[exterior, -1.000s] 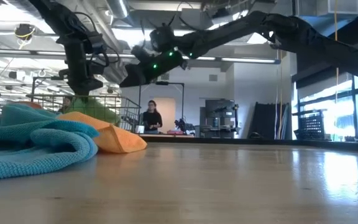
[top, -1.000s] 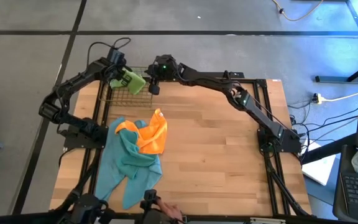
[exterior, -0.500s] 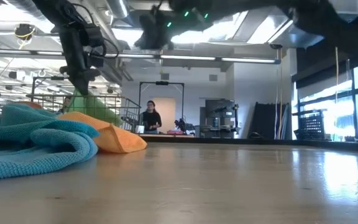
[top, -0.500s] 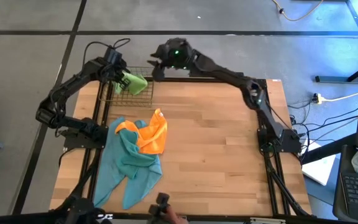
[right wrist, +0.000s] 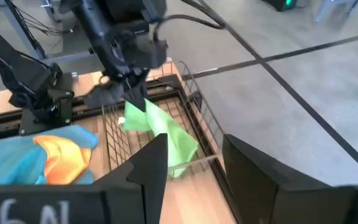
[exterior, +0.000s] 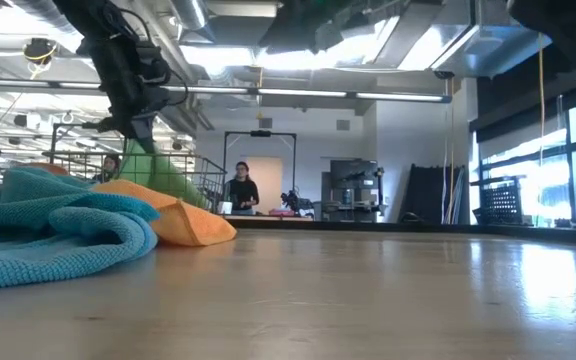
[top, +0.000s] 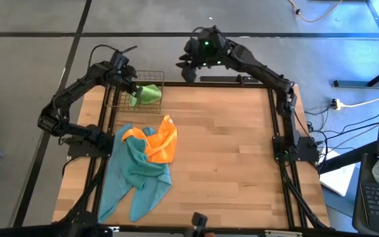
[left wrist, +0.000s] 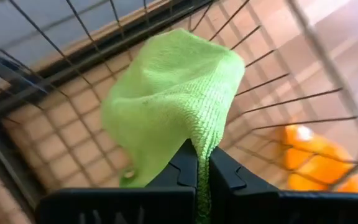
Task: Fold microfiber towels
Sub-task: Put the folded green microfiber cloth into the wire basket
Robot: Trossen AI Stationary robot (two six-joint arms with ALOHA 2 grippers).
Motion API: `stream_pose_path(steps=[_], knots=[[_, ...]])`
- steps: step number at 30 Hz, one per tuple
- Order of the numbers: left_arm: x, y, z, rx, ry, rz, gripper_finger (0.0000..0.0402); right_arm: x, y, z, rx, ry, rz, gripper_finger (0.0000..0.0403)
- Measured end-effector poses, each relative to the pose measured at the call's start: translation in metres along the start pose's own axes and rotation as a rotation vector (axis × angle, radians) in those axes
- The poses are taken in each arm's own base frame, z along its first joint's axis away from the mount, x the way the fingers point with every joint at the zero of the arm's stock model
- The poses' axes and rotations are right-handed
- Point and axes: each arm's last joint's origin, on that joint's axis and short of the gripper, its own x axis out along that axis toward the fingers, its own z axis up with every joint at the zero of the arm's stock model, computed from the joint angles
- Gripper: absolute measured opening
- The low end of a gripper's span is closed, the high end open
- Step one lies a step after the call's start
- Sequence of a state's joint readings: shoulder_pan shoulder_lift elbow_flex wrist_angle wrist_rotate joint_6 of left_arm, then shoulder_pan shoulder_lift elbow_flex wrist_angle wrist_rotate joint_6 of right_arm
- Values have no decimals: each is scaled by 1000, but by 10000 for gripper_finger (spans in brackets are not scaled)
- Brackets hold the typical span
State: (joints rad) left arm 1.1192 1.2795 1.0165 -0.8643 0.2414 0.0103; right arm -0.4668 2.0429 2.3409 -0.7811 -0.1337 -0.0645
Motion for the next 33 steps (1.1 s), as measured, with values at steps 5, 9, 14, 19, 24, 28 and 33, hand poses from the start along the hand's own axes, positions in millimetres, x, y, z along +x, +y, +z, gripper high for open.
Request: stream_pose_path(steps=[5, 9, 14, 19, 24, 28, 33], knots=[[-25, -5, 9, -144, -50, -122, 0, -6, 0, -2, -40, 32, 1, 156], [-45, -11, 14, -254, -52, -312, 0, -6, 0, -7, -59, 89, 9, 156], [-48, -14, 14, -301, -29, -399, 0, -6, 1, -9, -78, 110, 12, 156], [-40, -1, 3, -267, 71, -89, 0, -6, 2, -11, -72, 126, 46, 156], [-35, -2, 0, -159, 121, 82, 0, -7, 4, -11, -44, 124, 105, 156], [-26, -6, -1, -142, 190, 75, 0, -7, 4, -11, -44, 123, 117, 156], [-27, -18, 1, -207, 193, -307, 0, -7, 5, -11, -40, 124, 136, 156]])
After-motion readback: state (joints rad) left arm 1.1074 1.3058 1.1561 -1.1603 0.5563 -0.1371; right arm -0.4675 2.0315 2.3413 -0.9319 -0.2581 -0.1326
